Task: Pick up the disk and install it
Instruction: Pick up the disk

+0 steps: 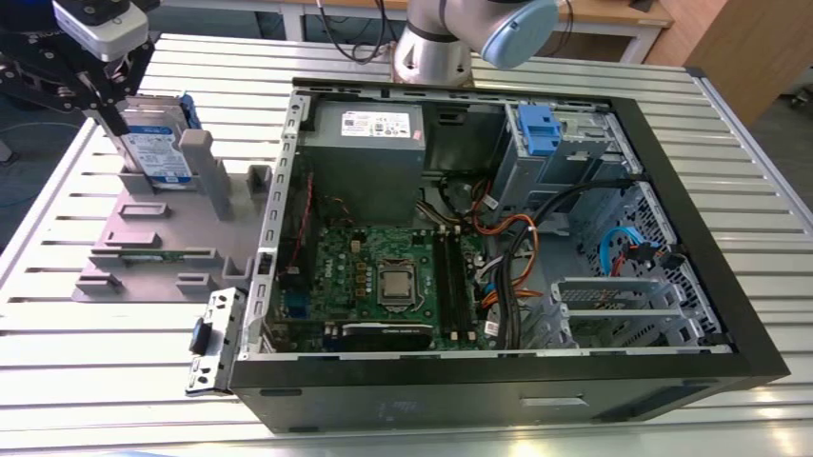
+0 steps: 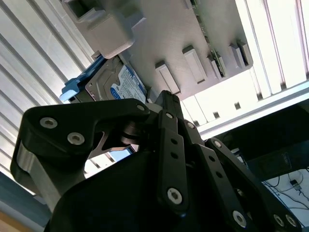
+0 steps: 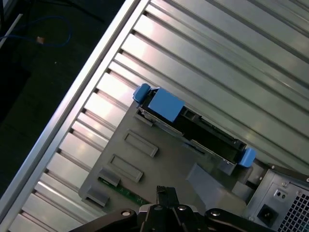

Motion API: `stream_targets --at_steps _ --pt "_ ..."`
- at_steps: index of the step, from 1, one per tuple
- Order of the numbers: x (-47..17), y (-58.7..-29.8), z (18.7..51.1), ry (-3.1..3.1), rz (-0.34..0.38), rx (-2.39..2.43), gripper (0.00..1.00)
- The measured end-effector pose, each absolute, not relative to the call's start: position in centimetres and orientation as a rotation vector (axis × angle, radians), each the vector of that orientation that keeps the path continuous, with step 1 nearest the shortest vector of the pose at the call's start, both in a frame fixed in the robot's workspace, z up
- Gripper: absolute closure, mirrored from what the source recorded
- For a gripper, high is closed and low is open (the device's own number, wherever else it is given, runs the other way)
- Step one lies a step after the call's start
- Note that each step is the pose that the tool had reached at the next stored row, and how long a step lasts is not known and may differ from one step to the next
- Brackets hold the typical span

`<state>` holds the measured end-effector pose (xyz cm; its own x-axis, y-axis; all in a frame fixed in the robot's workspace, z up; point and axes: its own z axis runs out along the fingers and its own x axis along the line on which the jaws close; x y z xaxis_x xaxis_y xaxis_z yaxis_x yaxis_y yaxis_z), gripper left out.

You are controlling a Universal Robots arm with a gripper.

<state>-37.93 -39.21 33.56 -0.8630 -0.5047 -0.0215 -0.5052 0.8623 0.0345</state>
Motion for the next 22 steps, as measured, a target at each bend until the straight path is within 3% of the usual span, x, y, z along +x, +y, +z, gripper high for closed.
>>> stream_targets --at_steps 22 --pt "-37.93 -39.21 33.56 3.011 0.061 -0.855 0.89"
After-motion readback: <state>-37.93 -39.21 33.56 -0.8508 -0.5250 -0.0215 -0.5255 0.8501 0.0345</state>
